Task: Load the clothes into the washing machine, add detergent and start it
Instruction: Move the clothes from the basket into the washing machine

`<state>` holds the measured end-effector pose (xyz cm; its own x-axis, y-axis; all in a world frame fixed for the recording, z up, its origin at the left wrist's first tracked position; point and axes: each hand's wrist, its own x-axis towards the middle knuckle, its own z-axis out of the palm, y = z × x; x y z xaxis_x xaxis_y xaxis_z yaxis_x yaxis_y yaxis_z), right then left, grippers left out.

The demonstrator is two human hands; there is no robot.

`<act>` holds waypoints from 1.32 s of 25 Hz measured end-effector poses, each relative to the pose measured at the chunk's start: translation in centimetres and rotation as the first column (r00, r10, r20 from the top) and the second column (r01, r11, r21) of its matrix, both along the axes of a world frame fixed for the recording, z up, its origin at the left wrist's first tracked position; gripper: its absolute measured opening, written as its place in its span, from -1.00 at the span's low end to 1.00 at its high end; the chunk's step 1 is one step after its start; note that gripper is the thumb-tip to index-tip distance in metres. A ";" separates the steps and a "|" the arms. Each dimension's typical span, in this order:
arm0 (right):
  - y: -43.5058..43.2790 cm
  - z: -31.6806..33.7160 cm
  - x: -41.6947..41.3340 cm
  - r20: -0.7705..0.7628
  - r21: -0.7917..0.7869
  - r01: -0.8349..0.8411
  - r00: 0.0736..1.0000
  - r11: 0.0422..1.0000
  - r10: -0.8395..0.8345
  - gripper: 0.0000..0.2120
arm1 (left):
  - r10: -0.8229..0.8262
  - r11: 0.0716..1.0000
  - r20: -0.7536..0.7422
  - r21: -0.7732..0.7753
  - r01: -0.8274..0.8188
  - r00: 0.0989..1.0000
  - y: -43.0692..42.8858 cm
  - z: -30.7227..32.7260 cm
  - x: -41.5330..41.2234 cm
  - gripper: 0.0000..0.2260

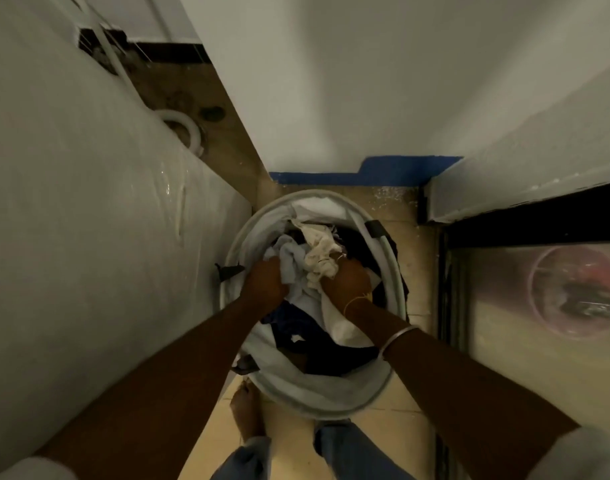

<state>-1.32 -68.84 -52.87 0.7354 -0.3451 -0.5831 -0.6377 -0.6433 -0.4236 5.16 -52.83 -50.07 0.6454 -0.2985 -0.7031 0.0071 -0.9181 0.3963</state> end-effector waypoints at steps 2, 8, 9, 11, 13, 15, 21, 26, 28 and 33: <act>0.4 3.4 -0.6 0.004 0.154 0.179 0.983 0.972 -0.182 -0.65 | 0.087 0.995 0.055 -0.063 -0.084 0.995 0.2 2.4 -1.0 -0.62; 2.6 16.1 -0.5 0.190 0.481 0.211 0.923 0.851 -0.336 -0.84 | 0.287 0.933 0.002 -0.229 -0.279 0.958 0.0 14.4 -2.3 -0.56; 2.9 18.2 -0.4 0.192 0.526 0.248 0.897 0.814 -0.398 -0.83 | 0.381 0.905 0.006 -0.207 -0.372 0.925 0.2 17.1 -2.2 -0.56; 3.8 22.6 0.2 0.198 0.590 0.295 0.850 0.751 -0.489 -0.78 | 0.514 0.849 0.086 -0.188 -0.493 0.853 0.7 21.8 -1.9 -0.73; 5.3 26.9 0.7 0.215 0.612 0.278 0.842 0.740 -0.495 -0.74 | 0.608 0.786 0.149 -0.251 -0.565 0.780 1.3 26.5 -1.7 -0.83; 7.0 30.7 1.0 0.194 0.668 0.295 0.817 0.683 -0.543 -0.73 | 0.669 0.738 0.169 -0.268 -0.619 0.724 2.0 30.5 -1.5 -0.81; 13.3 43.1 1.7 0.237 0.839 0.306 0.537 0.449 -0.809 -0.62 | 0.769 0.616 0.249 -0.536 -0.578 0.588 4.6 43.3 -3.3 -0.68; 19.8 52.9 2.2 0.474 0.849 0.024 0.404 0.528 -0.782 -0.78 | 0.843 0.455 0.203 -0.762 -0.460 0.498 11.0 54.1 -4.0 -0.65; 23.4 55.4 2.6 0.509 0.837 -0.034 0.414 0.546 -0.755 -0.78 | 0.886 0.365 0.161 -0.820 -0.441 0.435 14.8 57.2 -3.8 -0.80; 33.9 58.4 4.1 0.438 0.844 -0.062 0.653 0.533 -0.618 -0.59 | 0.961 0.176 0.042 -0.858 -0.483 0.274 25.3 59.7 -2.9 -0.85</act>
<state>2.83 -34.94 5.56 0.9419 -0.3005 -0.1499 -0.0572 0.2965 -0.9533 2.23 -27.49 9.63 0.9059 0.4165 -0.0771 0.1162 -0.0693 0.9908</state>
